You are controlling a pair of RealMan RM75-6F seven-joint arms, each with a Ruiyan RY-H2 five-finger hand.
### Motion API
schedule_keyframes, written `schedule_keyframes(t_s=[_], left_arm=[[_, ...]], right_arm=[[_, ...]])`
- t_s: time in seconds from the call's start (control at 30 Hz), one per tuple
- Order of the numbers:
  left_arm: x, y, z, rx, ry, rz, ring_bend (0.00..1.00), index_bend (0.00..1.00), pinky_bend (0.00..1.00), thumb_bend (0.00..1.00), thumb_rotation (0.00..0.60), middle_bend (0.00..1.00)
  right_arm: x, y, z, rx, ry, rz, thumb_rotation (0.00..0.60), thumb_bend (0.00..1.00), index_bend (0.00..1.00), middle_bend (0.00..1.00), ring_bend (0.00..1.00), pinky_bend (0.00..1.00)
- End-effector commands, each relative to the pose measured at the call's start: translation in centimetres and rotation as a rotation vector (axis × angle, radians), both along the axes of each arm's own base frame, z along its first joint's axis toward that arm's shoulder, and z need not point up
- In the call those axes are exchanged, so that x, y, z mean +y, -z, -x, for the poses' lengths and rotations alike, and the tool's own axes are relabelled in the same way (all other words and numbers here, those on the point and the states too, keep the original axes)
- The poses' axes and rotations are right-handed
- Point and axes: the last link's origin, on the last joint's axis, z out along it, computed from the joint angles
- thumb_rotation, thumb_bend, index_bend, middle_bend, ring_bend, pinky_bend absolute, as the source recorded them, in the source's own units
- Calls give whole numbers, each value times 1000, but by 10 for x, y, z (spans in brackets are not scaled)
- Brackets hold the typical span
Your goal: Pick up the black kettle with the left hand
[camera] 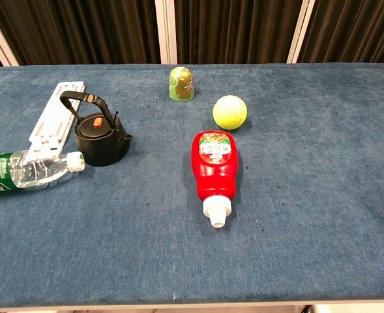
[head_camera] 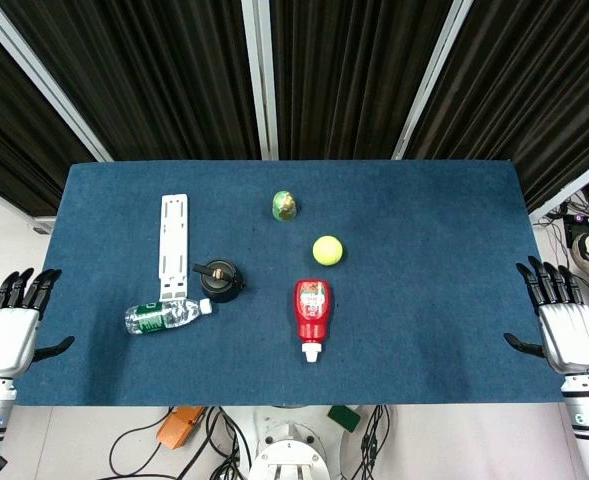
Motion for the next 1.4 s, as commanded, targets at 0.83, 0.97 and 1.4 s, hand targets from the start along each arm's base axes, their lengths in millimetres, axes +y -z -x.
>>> schedule_keyframes(t_s=[0.83, 0.97, 1.4], left_arm=[[106, 62, -146, -49, 347, 272, 152, 223, 0, 104, 600, 203], [119, 84, -164, -25, 335, 312, 205, 240, 0, 104, 600, 251], [127, 127, -189, 62, 277, 360, 308, 339, 0, 104, 600, 377]], right_arm=[[1, -25, -3, 8, -35, 57, 600, 66, 0, 0, 0, 0], [1, -26, -3, 11, -27, 49, 600, 66, 0, 0, 0, 0], [0, -22, 0, 11, -1, 27, 600, 66, 0, 0, 0, 0]])
